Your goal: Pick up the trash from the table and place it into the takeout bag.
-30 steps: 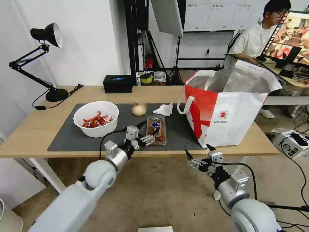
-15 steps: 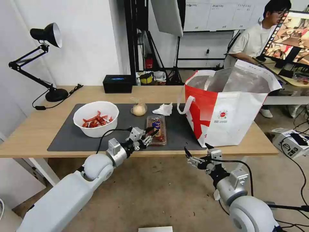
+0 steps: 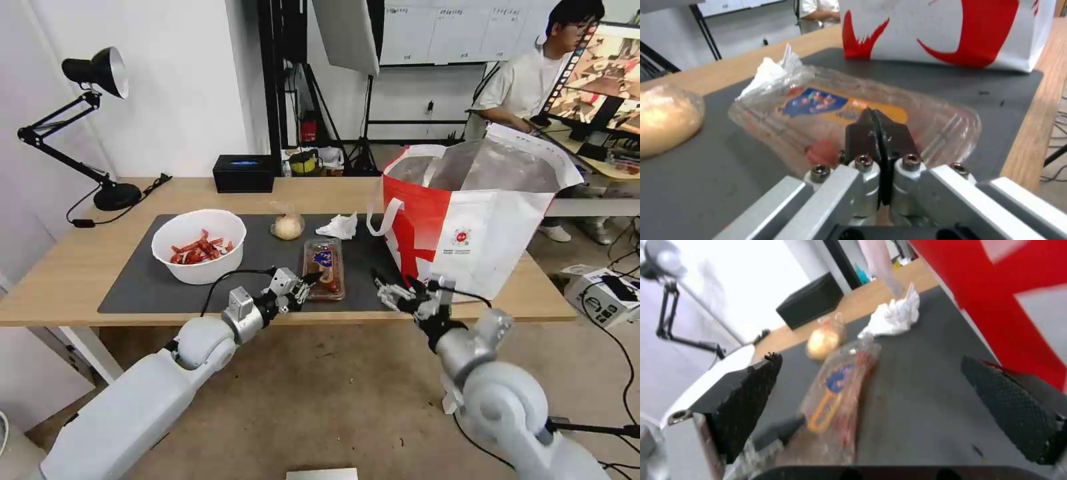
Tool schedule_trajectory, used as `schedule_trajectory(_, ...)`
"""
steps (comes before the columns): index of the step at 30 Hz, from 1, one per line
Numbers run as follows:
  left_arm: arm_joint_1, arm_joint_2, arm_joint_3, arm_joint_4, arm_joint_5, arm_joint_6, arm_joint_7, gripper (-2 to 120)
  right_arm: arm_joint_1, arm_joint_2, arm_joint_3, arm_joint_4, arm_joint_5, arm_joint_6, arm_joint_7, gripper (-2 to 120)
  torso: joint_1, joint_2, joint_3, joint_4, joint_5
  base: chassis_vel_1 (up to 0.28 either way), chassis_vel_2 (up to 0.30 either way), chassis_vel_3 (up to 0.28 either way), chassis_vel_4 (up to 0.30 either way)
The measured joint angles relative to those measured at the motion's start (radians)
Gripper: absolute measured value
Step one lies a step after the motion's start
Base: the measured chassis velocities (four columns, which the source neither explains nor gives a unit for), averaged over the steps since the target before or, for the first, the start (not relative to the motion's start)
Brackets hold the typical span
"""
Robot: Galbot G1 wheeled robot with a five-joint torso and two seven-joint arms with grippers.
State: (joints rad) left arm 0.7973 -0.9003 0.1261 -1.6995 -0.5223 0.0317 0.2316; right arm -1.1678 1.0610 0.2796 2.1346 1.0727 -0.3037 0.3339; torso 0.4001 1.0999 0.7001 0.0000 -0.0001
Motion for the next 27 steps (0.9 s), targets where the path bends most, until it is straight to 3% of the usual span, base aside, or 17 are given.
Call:
schedule_trajectory(9,0.017,0.008,-0.013,0.016,0.01,-0.012,-0.003,0,0.216,0.05,-0.106,-0.114,0.19,-0.054,0.157,100,0.0,0.0,0.0,0.0,-0.0001,0.0,0.0,0.0,0.0)
schedule_trajectory(27,0.007,0.007,-0.005,0.008,-0.005,-0.016,-0.009,0,0.469,0.152,-0.222,-0.325,0.422,-0.21,0.358,100,0.0,0.0,0.0,0.0,0.0,0.0,0.0,0.0,0.0)
